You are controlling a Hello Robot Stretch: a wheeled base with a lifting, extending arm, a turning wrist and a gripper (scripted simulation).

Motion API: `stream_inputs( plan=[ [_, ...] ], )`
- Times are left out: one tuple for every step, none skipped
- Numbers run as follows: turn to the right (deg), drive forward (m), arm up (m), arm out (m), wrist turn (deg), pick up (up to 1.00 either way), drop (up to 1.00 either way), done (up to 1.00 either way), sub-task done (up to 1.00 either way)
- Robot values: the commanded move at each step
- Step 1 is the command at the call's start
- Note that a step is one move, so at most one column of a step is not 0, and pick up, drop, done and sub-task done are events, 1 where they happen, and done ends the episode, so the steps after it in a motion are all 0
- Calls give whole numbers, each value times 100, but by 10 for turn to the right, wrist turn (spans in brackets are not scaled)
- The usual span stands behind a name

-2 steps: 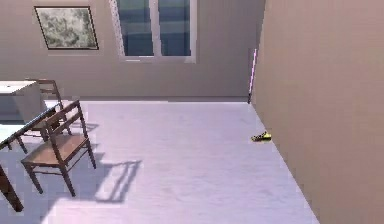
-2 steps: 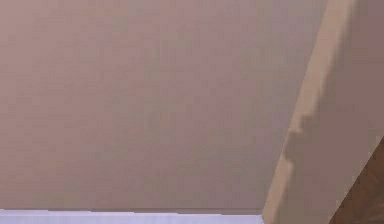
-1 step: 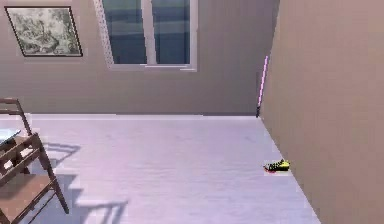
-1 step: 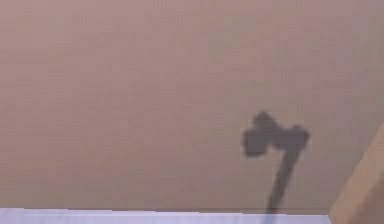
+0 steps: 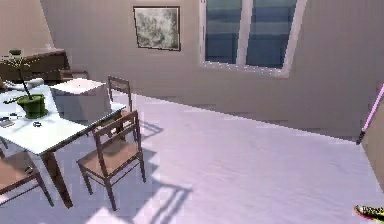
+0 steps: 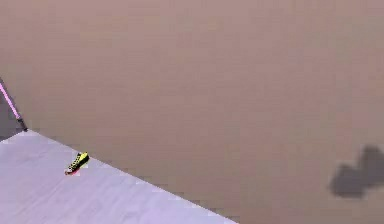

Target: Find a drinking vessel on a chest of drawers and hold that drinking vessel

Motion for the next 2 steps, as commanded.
stream_inputs(
  plan=[
    [0,100,0,0,0,0,0,0,0],
    [0,30,0,0,0,0,0,0,0]
  ],
)
